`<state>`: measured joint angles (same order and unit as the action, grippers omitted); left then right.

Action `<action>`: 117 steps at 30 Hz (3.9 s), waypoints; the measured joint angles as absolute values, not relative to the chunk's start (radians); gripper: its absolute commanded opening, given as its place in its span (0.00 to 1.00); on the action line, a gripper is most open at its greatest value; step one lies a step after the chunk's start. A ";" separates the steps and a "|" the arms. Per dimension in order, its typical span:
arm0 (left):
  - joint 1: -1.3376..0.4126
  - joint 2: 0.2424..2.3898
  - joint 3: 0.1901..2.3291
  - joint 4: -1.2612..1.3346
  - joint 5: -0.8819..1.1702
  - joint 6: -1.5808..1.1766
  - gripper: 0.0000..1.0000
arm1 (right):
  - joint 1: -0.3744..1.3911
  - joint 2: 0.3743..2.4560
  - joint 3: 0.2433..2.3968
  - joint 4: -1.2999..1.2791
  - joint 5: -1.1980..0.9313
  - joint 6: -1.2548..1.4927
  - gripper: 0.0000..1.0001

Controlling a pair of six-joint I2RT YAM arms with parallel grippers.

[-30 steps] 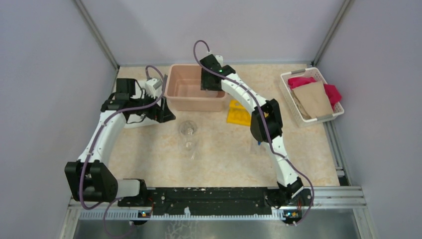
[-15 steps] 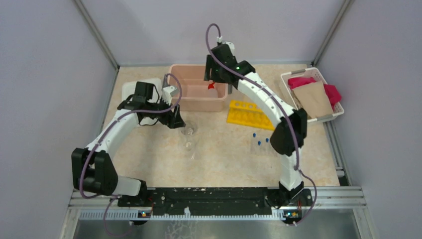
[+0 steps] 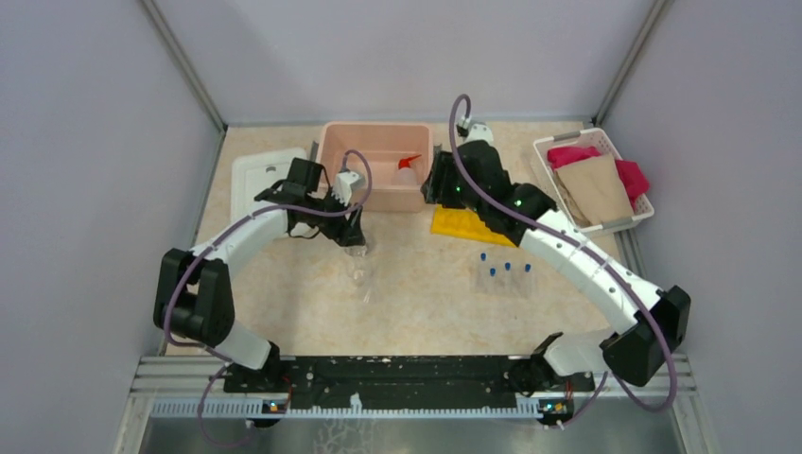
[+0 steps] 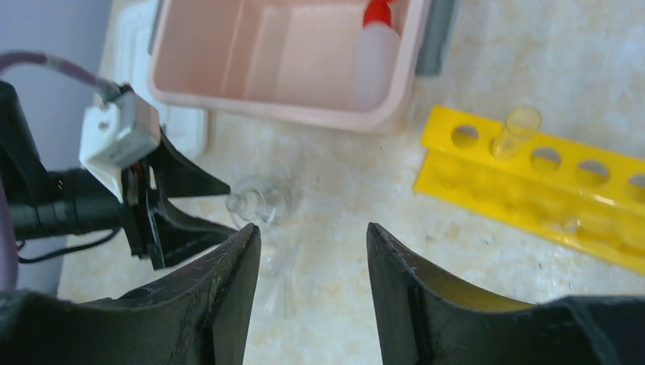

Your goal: Organize the chemistry lab equipment

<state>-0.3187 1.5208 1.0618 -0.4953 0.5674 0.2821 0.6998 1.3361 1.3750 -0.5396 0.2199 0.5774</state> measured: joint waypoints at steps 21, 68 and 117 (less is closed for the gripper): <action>-0.387 1.608 1.071 -0.439 0.391 0.294 0.33 | 0.714 1.191 1.162 -0.571 0.242 0.634 0.40; -0.356 1.904 1.824 -0.685 0.144 0.347 0.00 | 0.718 1.113 1.086 -0.577 0.271 0.650 0.34; -0.234 1.924 1.816 -0.464 0.255 0.262 0.99 | 1.019 1.722 1.306 -0.433 0.073 0.568 0.46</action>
